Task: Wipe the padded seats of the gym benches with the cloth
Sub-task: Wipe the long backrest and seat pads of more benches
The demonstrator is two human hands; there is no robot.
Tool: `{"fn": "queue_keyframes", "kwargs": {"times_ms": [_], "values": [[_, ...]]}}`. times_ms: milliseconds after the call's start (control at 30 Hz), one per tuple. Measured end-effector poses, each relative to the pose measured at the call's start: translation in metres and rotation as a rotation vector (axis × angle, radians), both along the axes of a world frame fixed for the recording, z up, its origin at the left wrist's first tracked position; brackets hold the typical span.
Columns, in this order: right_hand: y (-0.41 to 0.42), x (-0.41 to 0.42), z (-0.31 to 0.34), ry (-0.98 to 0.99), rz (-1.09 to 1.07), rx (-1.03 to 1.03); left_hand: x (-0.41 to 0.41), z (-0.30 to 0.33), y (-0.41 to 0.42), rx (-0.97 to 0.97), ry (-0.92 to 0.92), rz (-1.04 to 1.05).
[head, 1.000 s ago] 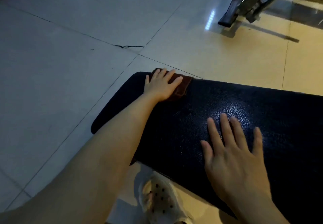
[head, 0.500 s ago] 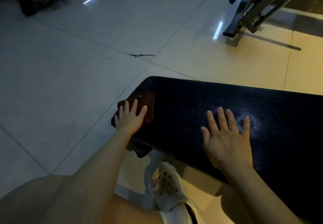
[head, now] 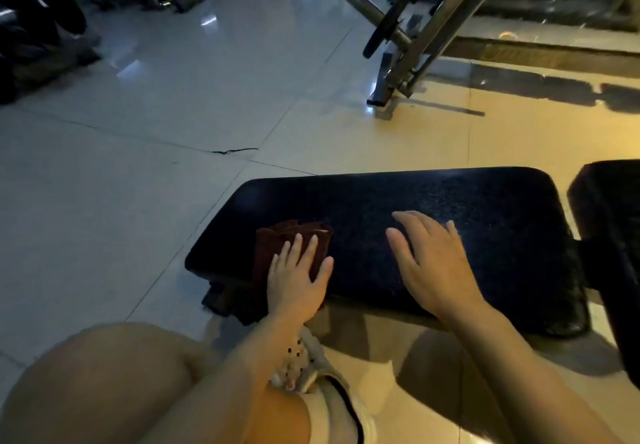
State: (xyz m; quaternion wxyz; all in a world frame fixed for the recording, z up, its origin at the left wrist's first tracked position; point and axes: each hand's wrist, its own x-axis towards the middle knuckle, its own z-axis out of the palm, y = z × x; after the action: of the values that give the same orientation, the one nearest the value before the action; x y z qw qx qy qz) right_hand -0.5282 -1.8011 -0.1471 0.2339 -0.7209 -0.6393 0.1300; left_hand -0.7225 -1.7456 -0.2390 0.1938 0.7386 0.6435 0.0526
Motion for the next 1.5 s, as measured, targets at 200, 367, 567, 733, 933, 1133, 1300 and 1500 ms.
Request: {"fn": "queue_keyframes", "kwargs": {"times_ms": [200,367,567,733,933,1133,1300,1500], "values": [[-0.055,0.049,0.007,-0.012,-0.034,-0.04,0.002,0.002,0.006,0.011,-0.05,0.114],[-0.063,0.048,-0.014,-0.323,0.004,-0.073,-0.035,0.002,0.016,-0.081,-0.12,0.352],[-0.062,0.042,-0.022,-0.523,-0.027,-0.077,-0.028,-0.006,0.023,-0.15,0.063,0.21],[-0.062,0.041,-0.026,-0.55,-0.033,-0.027,-0.029,0.001,0.021,-0.188,0.07,0.16],[-0.06,0.042,-0.028,-0.567,-0.008,-0.021,-0.022,0.003,0.015,-0.048,-0.06,0.25],[-0.066,0.045,-0.018,-0.341,0.058,0.019,0.039,0.03,-0.022,0.076,-0.342,0.235],[-0.105,0.065,0.008,-0.088,-0.171,0.203,0.11,0.076,-0.05,0.022,-0.383,-0.008],[-0.161,0.15,0.038,-0.011,-0.519,0.373,0.227,0.111,-0.121,0.1,-0.52,-0.32]]}}
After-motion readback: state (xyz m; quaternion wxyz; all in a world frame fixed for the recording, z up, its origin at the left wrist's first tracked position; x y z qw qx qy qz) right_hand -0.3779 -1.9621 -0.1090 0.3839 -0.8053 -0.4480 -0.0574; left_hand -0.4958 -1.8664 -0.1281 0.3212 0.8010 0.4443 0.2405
